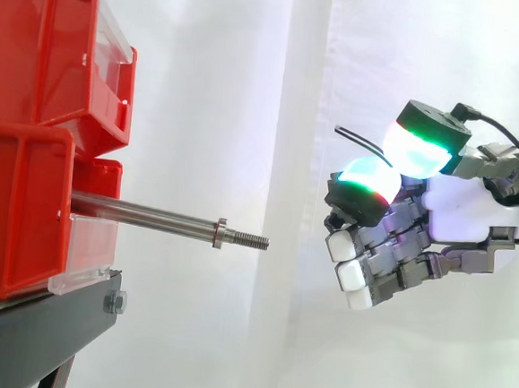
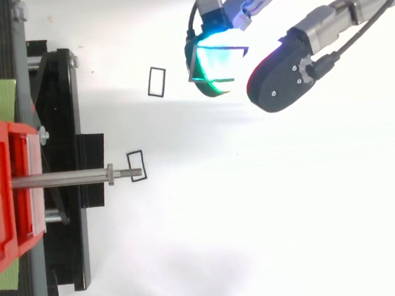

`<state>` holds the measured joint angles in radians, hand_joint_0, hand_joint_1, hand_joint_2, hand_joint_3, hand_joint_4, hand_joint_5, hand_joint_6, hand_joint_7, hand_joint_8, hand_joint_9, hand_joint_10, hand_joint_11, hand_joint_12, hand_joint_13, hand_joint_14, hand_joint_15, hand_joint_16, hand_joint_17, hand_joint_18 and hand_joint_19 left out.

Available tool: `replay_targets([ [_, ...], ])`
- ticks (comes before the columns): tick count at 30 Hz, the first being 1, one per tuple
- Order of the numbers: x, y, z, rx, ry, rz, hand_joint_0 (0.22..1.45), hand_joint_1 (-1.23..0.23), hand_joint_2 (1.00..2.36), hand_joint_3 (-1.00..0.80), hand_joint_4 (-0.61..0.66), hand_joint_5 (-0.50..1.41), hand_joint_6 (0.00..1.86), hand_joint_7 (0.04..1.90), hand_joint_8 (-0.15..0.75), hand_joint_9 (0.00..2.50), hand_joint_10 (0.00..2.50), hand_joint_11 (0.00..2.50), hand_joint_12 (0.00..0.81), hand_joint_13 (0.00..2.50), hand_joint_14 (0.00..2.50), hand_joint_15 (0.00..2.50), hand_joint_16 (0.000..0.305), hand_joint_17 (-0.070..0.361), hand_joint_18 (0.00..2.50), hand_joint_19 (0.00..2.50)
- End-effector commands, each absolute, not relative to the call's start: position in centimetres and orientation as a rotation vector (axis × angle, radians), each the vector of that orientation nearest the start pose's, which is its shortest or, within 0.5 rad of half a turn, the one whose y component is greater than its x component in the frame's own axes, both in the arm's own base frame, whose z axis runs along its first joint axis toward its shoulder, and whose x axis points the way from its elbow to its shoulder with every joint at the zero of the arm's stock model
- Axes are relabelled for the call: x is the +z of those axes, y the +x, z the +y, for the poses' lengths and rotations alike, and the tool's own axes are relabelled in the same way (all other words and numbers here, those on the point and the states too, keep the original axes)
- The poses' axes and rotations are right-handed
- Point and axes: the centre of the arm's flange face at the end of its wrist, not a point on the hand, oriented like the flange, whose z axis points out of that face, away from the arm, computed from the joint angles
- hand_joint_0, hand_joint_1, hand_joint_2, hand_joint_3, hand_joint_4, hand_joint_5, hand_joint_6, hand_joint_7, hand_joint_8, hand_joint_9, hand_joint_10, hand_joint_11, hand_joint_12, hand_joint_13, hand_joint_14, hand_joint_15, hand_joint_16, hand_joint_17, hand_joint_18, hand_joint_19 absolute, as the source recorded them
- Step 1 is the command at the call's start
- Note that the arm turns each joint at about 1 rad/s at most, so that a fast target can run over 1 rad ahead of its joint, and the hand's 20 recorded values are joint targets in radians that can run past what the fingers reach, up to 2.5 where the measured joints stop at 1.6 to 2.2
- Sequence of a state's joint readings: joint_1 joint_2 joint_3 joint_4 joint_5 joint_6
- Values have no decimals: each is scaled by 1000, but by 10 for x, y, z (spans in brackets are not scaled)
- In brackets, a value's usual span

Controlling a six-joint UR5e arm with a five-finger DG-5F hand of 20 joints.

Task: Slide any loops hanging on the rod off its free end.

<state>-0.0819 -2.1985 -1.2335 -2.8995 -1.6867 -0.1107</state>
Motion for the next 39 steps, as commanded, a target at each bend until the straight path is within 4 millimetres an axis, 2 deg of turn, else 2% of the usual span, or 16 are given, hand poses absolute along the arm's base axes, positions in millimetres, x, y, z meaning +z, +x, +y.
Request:
replay_targets([
  [1,289,707,-181,1127,1147,1323,647,-811,1006,-27,-94,-117,928,1176,357,937,7,278,361,773,7,186,42,95,693,234],
  [8,283,693,-188,1060,1190,1402,654,-820,1004,18,-134,-107,930,1188,365,1014,7,287,365,803,6,182,43,96,722,224],
  [11,287,689,-190,1044,1192,1416,656,-824,1003,29,-136,-105,929,1198,366,1050,8,302,365,816,6,178,43,96,733,221],
  [14,307,679,-193,1005,1171,1436,658,-825,1001,30,-138,-104,929,1198,368,1064,8,312,366,823,6,185,43,96,740,221],
  [15,316,670,-194,972,1167,1469,657,-825,1002,32,-135,-104,929,1197,369,1070,8,314,366,825,6,183,43,96,741,220],
  [18,328,657,-196,934,1174,1509,659,-827,1001,32,-139,-103,929,1205,368,1079,9,313,367,826,6,186,43,96,741,220],
  [19,327,650,-196,908,1214,1542,658,-827,1002,38,-141,-103,929,1206,370,1086,10,316,366,828,6,180,43,96,744,220],
  [39,327,652,-195,878,1229,1514,661,-830,1000,30,-134,-100,927,1214,369,1127,9,352,371,845,6,185,44,100,770,229],
])
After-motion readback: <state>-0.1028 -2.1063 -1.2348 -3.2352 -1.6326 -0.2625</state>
